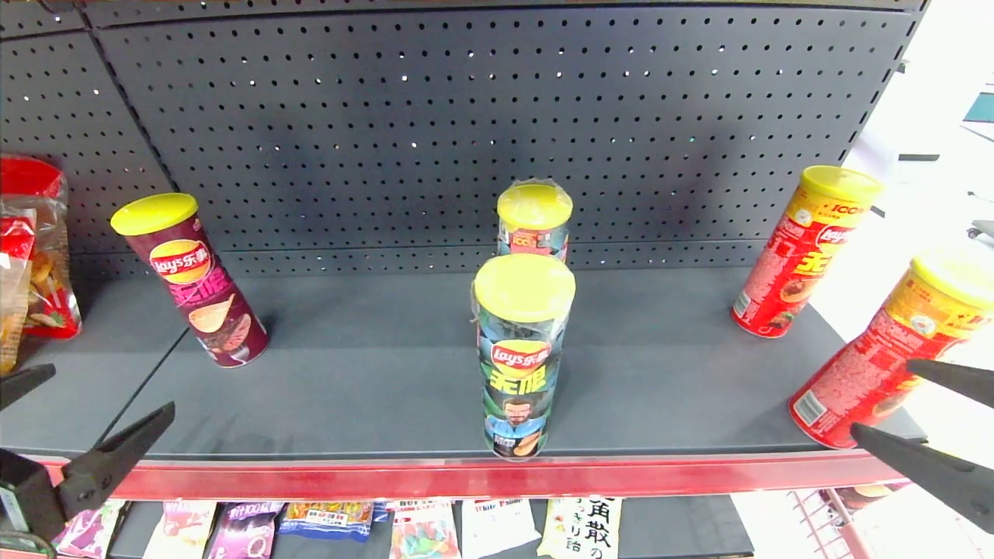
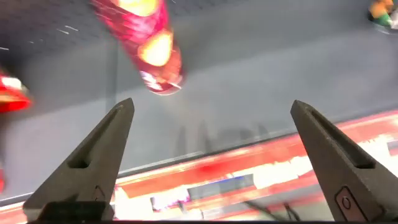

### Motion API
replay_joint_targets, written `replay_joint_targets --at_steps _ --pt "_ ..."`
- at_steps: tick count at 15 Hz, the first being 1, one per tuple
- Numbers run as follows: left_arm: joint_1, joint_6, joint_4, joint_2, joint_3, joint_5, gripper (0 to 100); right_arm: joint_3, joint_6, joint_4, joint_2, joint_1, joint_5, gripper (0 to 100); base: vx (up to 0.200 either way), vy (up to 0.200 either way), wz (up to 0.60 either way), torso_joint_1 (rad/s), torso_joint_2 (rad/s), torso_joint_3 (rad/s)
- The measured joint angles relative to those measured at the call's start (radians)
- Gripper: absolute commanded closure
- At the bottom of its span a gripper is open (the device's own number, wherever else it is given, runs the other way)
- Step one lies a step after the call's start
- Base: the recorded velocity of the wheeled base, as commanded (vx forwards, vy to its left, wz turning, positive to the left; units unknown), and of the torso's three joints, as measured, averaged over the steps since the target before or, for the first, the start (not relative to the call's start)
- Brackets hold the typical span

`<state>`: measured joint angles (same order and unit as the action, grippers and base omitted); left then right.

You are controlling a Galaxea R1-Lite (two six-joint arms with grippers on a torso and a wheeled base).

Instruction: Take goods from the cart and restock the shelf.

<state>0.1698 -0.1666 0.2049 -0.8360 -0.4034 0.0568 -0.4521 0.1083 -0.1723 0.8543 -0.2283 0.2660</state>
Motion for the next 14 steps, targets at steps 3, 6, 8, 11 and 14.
replay_joint_targets --at_steps 3,6,8,11,14 --pt "-0.013 0.000 0.002 0.027 -0.005 -0.001 0 0.001 0.001 -0.004 -0.011 0.043 -0.004 0 -0.200 0.000 0.00 0.004 0.01 0.002" --pt "-0.014 0.000 0.003 0.036 -0.007 0.000 0 0.003 0.000 -0.006 -0.015 0.061 -0.004 0 -0.200 0.000 0.00 -0.006 0.00 0.004" --pt "-0.014 -0.001 0.002 0.039 -0.007 0.000 0 0.002 0.000 -0.006 -0.017 0.063 -0.003 0 -0.200 0.000 0.00 0.000 0.00 0.002" --pt "-0.015 -0.002 0.005 0.041 -0.005 -0.001 0 -0.001 0.000 -0.004 -0.020 0.063 -0.005 0 -0.067 0.000 0.00 0.001 0.00 0.001" --pt "-0.017 -0.004 0.007 0.047 -0.001 0.001 0 -0.002 0.002 0.000 -0.022 0.066 -0.006 0 0.000 -0.067 0.00 0.004 0.00 0.001"
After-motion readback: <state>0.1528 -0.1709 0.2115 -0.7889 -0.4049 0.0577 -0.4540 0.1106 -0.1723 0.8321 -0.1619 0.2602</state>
